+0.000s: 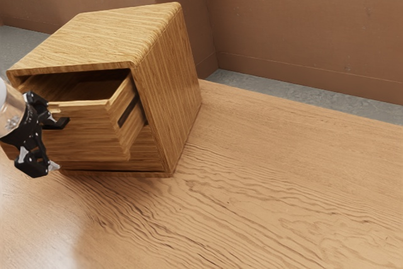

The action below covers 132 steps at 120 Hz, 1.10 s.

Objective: Pull the drawer handle with one arm to open the drawer

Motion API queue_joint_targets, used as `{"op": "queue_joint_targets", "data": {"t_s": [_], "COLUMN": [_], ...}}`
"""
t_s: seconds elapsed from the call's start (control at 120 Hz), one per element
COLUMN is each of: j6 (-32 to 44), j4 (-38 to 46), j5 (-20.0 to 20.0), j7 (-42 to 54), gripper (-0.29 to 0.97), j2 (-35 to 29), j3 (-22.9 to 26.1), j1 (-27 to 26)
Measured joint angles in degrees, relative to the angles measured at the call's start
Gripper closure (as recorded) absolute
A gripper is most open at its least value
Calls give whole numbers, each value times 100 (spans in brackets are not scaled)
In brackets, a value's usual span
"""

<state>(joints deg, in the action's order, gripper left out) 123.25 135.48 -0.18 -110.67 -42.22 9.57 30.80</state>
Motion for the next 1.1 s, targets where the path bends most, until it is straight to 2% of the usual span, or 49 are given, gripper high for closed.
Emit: {"op": "queue_joint_targets", "data": {"t_s": [0.433,0.8,1.042,1.1], "j6": [-108,-294,-538,-762], "j4": [563,1069,1403,989], "j5": [-118,-389,-714,-810], "j7": [-62,-92,-104,-110], "gripper": [0,0,1,1], "j2": [-960,-1870,-2671,-2669], "j3": [55,214,626,795], "j1": [20,83,113,116]}}
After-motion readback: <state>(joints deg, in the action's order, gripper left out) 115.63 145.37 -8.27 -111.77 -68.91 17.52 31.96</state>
